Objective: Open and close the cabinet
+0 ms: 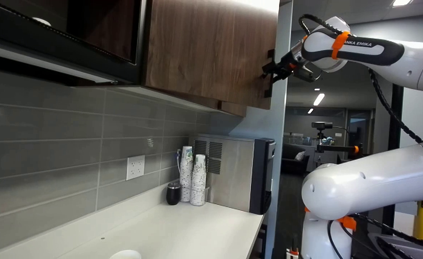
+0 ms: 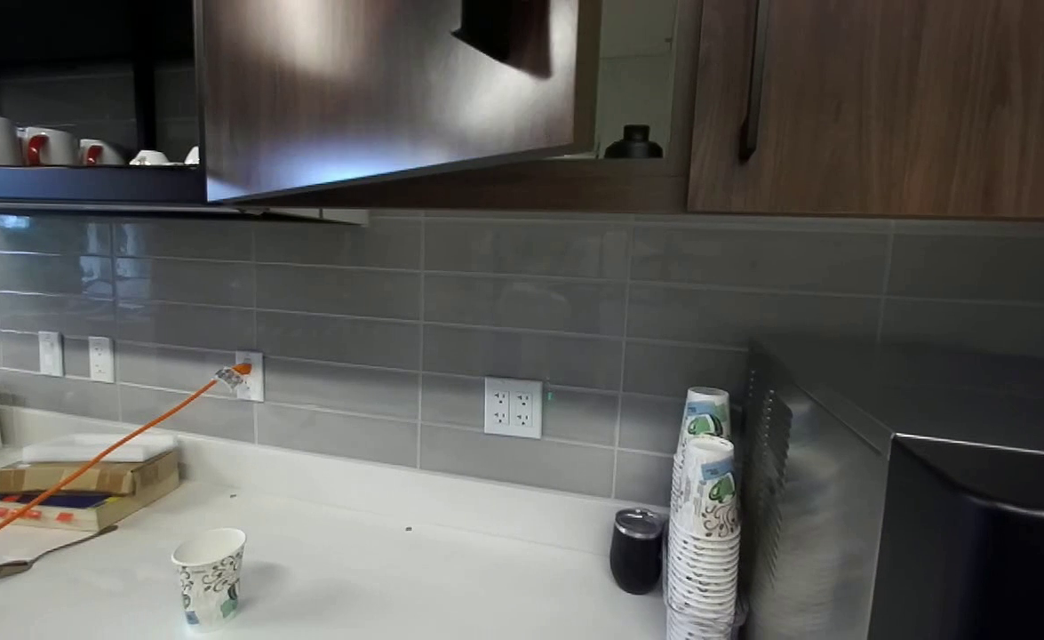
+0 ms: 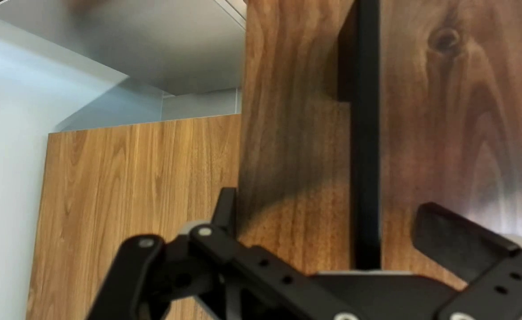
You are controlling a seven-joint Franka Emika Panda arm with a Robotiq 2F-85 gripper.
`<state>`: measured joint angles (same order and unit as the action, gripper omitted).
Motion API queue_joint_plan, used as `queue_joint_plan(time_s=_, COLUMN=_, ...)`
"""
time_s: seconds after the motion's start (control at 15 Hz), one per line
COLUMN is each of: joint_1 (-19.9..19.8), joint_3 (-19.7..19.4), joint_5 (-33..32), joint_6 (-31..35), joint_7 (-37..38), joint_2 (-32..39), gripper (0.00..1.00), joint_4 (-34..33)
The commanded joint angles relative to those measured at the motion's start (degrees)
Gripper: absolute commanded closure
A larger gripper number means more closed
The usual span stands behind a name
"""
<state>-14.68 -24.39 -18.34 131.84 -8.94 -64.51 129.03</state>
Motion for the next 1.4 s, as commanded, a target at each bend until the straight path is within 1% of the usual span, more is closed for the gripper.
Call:
queue_joint_plan(time_s=0.0, joint_1=2.6, joint_3=2.9, joint_5=3.5, joint_6=4.1, joint_7=2.4, joint_2=7.4, gripper=0.00, joint_4=-4.8)
queue_joint_plan(time_s=0.4, joint_1=3.2, joint_3=3.9, joint_5=6.6, joint_6=7.0, joint_7=2.6, joint_2=16.0, gripper=0.00, joint_4=-9.5)
queue_joint_plan(time_s=0.8, joint_1=3.3, joint_3=4.7, joint_5=10.6, joint_6=9.1, joint_7=3.0, joint_2=23.0, gripper=0.00, joint_4=-14.4)
queue_joint_plan(time_s=0.93, joint_1=4.6, joint_3=6.1, joint_5=13.0, joint_6=10.3, joint_7=3.8, joint_2=25.0, gripper=0.00, joint_4=-16.6)
queue_joint_plan(time_s=1.07, joint_1=4.0, joint_3=6.1, joint_5=13.8, joint_6=10.1, joint_7=3.5, joint_2=26.8, gripper=0.00, joint_4=-18.5)
queue_joint_plan(time_s=1.2, joint_1=4.1, joint_3=5.8, joint_5=14.7, joint_6=10.9, joint_7=3.2, joint_2=27.9, gripper=0.00, joint_4=-17.8)
queue_joint_plan(time_s=1.27, joint_1=3.0, joint_3=6.5, joint_5=14.3, joint_6=8.8, joint_7=3.6, joint_2=27.8, gripper=0.00, joint_4=-19.3)
queue_joint_plan(time_s=1.33, joint_1=2.6, joint_3=6.6, joint_5=14.3, joint_6=9.3, joint_7=3.8, joint_2=28.1, gripper=0.00, joint_4=-19.6)
